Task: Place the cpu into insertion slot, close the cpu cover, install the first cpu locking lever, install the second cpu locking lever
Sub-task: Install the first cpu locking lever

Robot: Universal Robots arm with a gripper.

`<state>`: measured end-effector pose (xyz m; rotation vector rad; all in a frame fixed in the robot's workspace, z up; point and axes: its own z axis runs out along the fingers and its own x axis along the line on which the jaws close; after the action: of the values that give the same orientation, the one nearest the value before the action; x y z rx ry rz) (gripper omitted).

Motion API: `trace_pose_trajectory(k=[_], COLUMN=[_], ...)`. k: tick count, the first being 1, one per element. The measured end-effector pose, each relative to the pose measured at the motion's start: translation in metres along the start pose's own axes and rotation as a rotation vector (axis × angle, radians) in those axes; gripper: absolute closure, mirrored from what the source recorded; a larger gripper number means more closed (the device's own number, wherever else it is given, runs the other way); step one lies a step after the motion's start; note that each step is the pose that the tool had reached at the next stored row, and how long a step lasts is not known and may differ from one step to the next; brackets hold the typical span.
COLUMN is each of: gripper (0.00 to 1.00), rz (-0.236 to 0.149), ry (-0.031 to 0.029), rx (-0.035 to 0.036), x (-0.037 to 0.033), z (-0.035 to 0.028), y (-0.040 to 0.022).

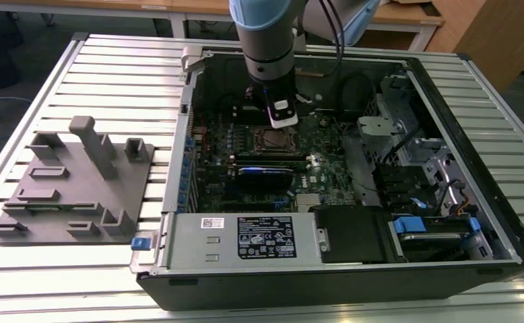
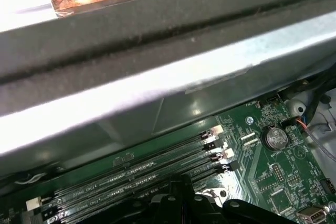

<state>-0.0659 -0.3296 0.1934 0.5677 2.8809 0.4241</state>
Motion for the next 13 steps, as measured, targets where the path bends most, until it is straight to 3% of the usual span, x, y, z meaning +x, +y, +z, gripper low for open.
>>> trace_pose_trajectory(k=[8,13], gripper=[0.89,0.89], rz=[0.029,0.031], ry=[-0.0106,-0.0122], rx=[0.0065,0.0085], x=[0.0003,0.0017], z=[0.001,0.0021], y=[0.0001,0.0032])
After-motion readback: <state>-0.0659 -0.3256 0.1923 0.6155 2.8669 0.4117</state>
